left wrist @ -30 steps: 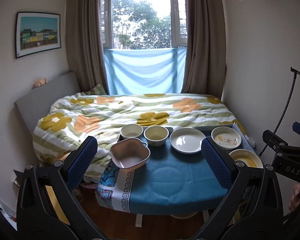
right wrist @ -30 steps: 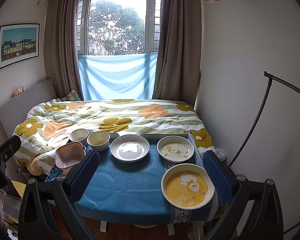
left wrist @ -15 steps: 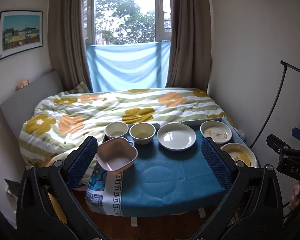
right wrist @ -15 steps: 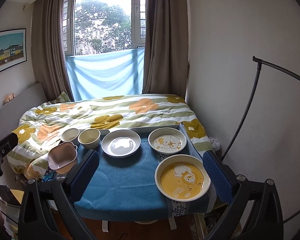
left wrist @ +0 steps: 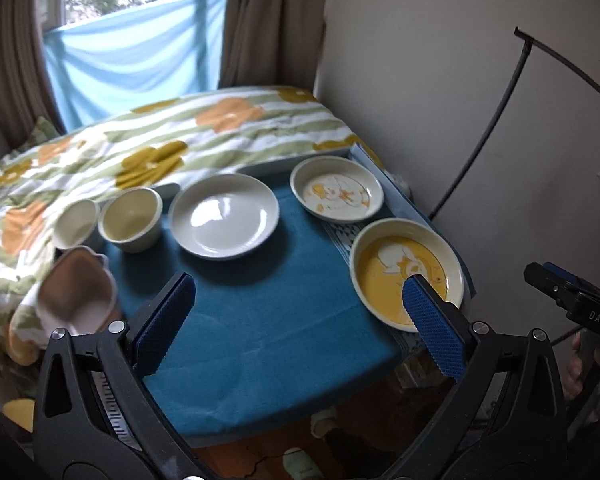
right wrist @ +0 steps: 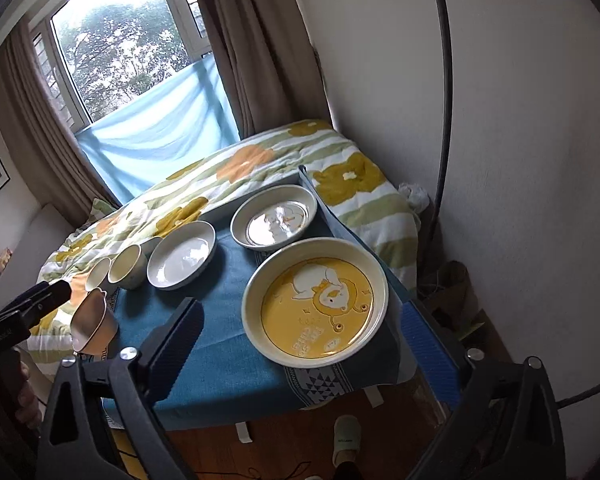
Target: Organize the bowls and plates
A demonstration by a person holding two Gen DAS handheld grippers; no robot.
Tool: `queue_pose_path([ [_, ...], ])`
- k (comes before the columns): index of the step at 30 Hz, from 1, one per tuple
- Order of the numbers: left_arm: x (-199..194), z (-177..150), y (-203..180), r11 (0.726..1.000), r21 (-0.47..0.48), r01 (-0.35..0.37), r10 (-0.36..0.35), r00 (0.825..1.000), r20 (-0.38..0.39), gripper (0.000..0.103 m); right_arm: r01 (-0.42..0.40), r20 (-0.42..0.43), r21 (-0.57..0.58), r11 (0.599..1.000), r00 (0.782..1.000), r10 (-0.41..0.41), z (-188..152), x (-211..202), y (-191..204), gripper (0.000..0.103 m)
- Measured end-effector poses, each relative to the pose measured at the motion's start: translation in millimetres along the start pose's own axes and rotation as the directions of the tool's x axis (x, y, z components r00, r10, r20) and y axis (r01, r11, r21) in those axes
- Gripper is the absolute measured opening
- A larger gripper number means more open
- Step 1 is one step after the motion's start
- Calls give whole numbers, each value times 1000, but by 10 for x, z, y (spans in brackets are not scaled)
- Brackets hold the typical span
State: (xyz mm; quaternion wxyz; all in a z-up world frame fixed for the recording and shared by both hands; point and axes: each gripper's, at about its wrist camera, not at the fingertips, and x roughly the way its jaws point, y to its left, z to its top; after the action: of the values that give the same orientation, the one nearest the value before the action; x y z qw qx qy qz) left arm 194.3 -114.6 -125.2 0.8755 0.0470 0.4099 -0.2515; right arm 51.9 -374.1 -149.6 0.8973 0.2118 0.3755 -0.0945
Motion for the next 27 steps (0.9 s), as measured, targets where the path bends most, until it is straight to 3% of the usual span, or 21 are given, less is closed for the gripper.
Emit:
queue_pose_path([
  [5,1076,130,-166,994,8,112,-109,976,-187,100,-60,-158,90,994,985,74,38,655,-457,63],
  [7,1475,156,-215,991,9,134,-127,956,-264,97,-63,-218,128,990,972,90,22,914,-620,57],
  [12,2201,149,-329,986,12,168,-149,900,-410,78,-54,-302,198,979,946,113,9,1308,-889,46],
  [16,2453,98,-423,979,14,205,-173,856,-488,68,-45,-349,218,975,929,121,2,1466,-987,43],
  [19,2600,73,-472,972,24,232,-185,831,-524,58,-57,-359,241,969,922,143,16,1555,-1027,31],
  [21,2670,51,-512,969,29,246,-191,815,-547,41,-63,-358,248,967,921,152,33,1597,-1059,24],
  [22,2701,39,-525,967,28,253,-195,805,-560,36,-67,-358,251,966,921,157,42,1612,-1063,22],
  [23,2725,30,-537,965,27,259,-199,799,-567,29,-66,-360,250,966,920,156,50,1619,-1061,21],
  [27,2760,26,-576,957,12,288,-230,789,-570,20,-57,-368,237,970,919,144,73,1665,-1060,14],
])
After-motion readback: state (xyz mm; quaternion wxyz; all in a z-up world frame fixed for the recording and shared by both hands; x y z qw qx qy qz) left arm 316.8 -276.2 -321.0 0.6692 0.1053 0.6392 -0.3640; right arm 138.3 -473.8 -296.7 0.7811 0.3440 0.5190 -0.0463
